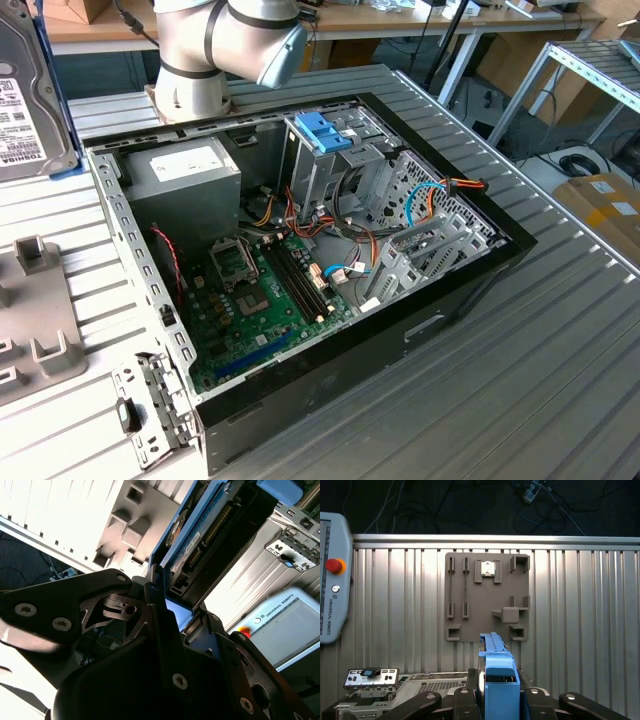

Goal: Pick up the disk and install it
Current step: 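Pick up the disk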

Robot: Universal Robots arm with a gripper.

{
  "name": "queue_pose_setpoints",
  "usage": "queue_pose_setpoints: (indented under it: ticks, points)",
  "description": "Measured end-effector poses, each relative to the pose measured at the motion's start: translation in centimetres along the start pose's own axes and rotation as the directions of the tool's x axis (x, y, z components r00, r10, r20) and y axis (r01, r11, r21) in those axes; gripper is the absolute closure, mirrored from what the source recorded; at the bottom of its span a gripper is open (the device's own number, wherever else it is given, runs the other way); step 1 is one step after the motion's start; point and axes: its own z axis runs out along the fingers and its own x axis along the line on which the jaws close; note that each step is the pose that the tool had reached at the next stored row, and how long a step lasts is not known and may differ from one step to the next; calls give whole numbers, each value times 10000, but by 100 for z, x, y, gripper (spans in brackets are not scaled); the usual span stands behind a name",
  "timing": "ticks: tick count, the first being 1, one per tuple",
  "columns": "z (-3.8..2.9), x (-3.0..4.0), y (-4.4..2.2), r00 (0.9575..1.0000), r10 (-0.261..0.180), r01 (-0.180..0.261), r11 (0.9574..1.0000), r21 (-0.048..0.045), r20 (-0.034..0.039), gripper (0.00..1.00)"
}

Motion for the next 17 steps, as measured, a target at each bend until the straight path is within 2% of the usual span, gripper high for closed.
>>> queue_pose_setpoints:
  ticks: [17]
  points:
    - [-1,-1,-87,10000,0,0,10000,0,0,63]
